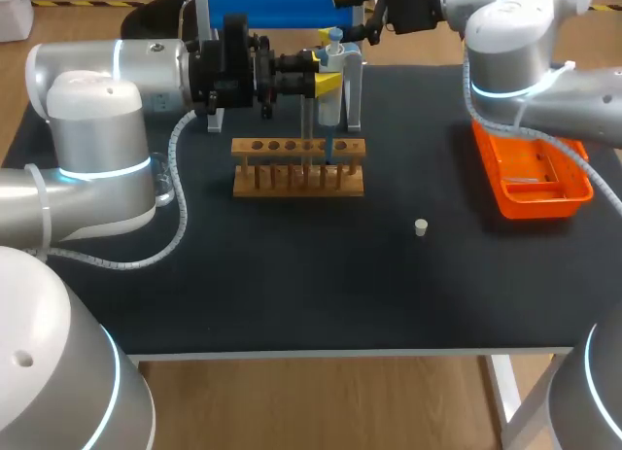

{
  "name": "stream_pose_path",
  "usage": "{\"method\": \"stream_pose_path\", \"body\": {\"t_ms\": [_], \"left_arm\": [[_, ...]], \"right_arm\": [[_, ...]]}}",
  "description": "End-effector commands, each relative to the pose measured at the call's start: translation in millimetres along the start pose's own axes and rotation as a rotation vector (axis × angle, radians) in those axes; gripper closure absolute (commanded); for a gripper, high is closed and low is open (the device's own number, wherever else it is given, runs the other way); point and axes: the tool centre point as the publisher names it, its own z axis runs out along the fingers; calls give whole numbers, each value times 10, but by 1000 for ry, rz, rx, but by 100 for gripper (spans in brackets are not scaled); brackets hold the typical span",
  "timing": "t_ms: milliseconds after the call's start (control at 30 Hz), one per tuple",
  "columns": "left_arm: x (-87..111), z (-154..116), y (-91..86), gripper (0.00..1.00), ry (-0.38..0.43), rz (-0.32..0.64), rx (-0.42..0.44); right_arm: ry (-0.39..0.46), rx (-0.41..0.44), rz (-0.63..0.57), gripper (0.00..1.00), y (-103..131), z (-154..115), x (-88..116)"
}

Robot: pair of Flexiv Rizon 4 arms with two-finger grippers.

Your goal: Invert the test tube, pick up the pipette, mount the tip to pipette, aspirate from beaker and dispense into the tube, eject the tip, return the pipette, and cap with the stopper.

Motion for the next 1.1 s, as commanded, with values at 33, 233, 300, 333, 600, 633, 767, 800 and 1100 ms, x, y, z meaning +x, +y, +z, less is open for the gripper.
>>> {"method": "stream_pose_path", "body": {"t_ms": [33, 233, 300, 333, 600, 633, 767, 800, 1100], "left_arm": [[-6, 5, 3, 100, 1, 1, 2], [-33, -133, 12, 100, -50, -10, -16], [-58, -274, -11, 100, -108, -4, 0], [-74, -343, -14, 100, -129, -2, 1], [-270, -851, -11, 100, -298, 2, 9], [-309, -925, -11, 100, -315, 0, 10], [-486, -1148, -1, 100, -375, -7, -5], [-534, -1192, 7, 100, -384, -12, -9], [-1001, -1476, 71, 100, -524, -62, -34]], "right_arm": [[3, 4, 1, 0, 7, -9, -7], [3, 4, 1, 0, 7, -9, -7], [3, 4, 1, 0, 7, -9, -7], [3, 4, 1, 0, 7, -9, -7], [3, 4, 1, 0, 7, -9, -7], [3, 4, 1, 0, 7, -9, -7], [3, 4, 1, 0, 7, -9, -7], [3, 4, 1, 0, 7, -9, -7], [3, 4, 1, 0, 7, -9, -7]]}}
